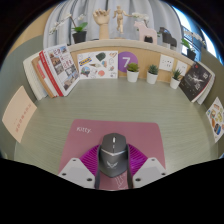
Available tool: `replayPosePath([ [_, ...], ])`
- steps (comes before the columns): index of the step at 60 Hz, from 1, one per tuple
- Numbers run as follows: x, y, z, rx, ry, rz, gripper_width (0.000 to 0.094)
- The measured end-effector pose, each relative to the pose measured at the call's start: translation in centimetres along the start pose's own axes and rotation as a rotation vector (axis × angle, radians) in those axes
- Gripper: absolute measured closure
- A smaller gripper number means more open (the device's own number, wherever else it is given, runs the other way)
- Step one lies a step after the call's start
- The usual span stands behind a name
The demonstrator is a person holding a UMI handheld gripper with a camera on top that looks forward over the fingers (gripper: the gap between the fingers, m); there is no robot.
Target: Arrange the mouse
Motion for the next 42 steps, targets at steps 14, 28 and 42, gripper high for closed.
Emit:
replayPosePath([
  [14,-1.0,-0.3,0.0,0.034,0.028,0.000,0.0086],
  [28,-8.9,0.0,2.8,0.025,-0.055,0.002,0.0078],
  [42,-19.8,0.2,3.6,-0.014,-0.144,0.001,0.0076],
])
Point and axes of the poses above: the point between the fingertips, and its own axes, seen from behind it with the camera up: y to the left, z up, x forward, the way the camera looks, the point moved 7 cm from there along -x, backward, against the way the camera looks, and after that the axes turned 10 degrees about z, right-handed, at the moved point
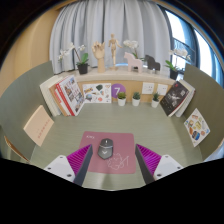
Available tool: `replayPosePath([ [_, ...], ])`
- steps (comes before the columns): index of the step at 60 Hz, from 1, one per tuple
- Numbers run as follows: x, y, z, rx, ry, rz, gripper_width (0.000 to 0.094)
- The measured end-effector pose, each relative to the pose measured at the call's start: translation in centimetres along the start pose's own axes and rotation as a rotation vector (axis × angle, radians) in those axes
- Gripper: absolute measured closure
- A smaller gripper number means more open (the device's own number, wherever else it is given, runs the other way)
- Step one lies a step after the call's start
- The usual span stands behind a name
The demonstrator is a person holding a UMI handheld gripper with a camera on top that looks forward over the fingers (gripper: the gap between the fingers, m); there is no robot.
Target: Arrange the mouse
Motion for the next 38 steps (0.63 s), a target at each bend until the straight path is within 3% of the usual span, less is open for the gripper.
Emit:
replayPosePath([
  [20,-12.3,-0.7,-0.5,-0.009,-0.118,0.035,0.0080],
  [38,-17.4,-2.7,-1.1,-0.011,-0.185,0.027,0.0078],
])
Point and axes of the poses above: the point between the fingertips, and its own axes, seen from behind it with the camera up: y to the left, z up, x forward, the way the camera looks, the point moved 7 cm from there along -x, backward, against the way the camera looks, and after that the axes turned 10 degrees about z, right-handed, at the moved point
